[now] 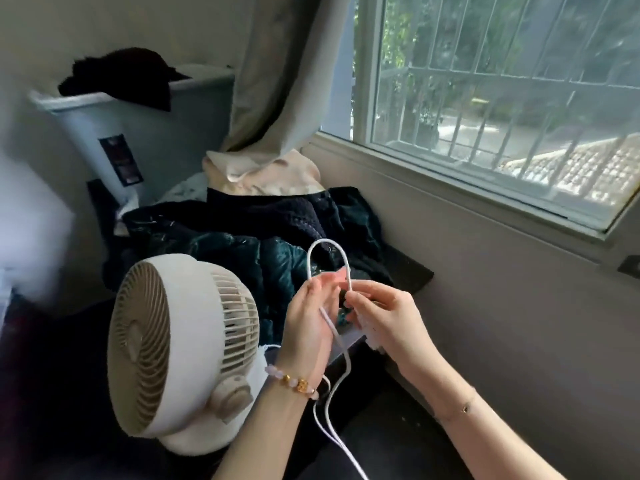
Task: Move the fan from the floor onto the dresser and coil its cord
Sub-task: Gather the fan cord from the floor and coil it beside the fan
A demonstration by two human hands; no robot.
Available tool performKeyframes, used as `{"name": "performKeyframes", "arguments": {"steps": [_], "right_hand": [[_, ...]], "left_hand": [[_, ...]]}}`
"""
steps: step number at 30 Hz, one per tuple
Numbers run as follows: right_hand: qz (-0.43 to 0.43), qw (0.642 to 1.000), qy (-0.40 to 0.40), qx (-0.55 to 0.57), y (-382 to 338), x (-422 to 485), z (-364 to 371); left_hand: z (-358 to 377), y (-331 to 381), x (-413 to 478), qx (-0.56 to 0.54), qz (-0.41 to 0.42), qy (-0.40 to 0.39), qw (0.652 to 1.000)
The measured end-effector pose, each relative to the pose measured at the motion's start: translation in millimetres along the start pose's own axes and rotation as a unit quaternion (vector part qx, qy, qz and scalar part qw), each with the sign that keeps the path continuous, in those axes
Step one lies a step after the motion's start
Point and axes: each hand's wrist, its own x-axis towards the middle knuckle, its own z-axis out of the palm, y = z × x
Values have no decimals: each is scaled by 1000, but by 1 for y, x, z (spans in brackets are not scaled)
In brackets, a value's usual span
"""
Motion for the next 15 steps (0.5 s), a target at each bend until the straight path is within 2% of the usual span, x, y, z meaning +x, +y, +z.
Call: {"name": "performKeyframes", "arguments": {"steps": [4, 6, 8, 12, 15], "right_hand": [[-51, 993, -15, -101, 8, 27, 14], [-77, 984, -71, -143, 10, 36, 14], [-80, 980, -130, -124, 11, 44, 10], [38, 977, -202, 54, 29, 55, -10], [117, 936, -330, 35, 57, 53, -13]], "left_hand": [[2, 5, 25, 132, 39, 10, 990], [3, 9, 33, 145, 47, 52, 987], [3, 17, 39, 120, 53, 76, 988], [0, 37, 56, 12, 107, 110, 988], [-4, 51, 65, -42, 140, 156, 977]]}}
